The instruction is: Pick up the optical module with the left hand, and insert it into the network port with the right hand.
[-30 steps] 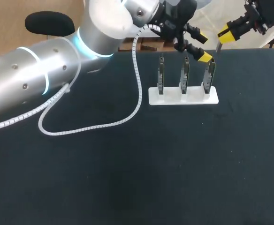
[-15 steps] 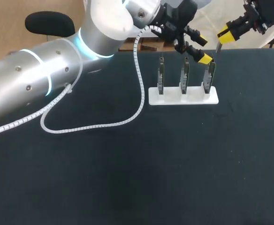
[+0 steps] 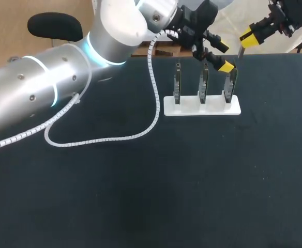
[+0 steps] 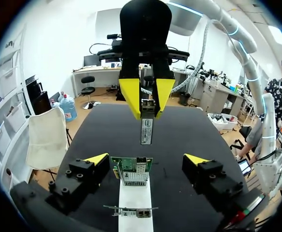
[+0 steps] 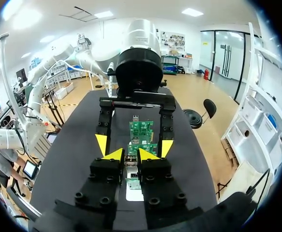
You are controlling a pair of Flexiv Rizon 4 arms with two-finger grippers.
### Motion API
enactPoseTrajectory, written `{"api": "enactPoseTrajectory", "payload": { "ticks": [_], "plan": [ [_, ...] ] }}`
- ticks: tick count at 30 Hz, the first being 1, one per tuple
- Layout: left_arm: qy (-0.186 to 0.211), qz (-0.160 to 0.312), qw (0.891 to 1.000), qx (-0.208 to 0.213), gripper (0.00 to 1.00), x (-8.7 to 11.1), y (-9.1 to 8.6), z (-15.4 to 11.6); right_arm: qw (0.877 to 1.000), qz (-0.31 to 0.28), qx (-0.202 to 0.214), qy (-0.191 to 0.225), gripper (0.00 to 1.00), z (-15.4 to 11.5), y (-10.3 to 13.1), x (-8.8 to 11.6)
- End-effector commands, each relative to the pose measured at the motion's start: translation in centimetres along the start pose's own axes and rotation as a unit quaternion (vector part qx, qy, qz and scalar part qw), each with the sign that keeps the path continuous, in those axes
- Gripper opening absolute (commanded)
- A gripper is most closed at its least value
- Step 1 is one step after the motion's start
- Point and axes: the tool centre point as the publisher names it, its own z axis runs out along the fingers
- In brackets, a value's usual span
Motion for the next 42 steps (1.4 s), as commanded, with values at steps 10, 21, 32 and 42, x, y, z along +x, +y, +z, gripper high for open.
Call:
{"api": "enactPoseTrajectory", "payload": {
  "ticks": [10, 21, 32, 42],
  "plan": [
    [0.004, 0.001, 1.000, 0.012, 1.00, -0.36, 0.24, 0.47, 1.000, -0.001, -0.002, 0.002, 0.00, -0.04, -0.31, 0.06],
    [0.009, 0.000, 1.000, 0.014, 1.00, -0.08, 0.07, 0.46, 1.000, -0.001, -0.003, 0.003, 0.00, -0.04, -0.33, 0.09],
    [0.015, -0.013, 1.000, 0.012, 1.00, 0.39, -0.16, 0.37, 1.000, -0.004, -0.002, 0.005, 0.00, -0.03, -0.29, -0.06],
    [0.017, 0.001, 1.000, 0.007, 1.00, 0.25, -0.38, 0.56, 1.000, -0.006, -0.003, 0.006, 0.00, 0.03, -0.21, -0.15]
  ]
}}
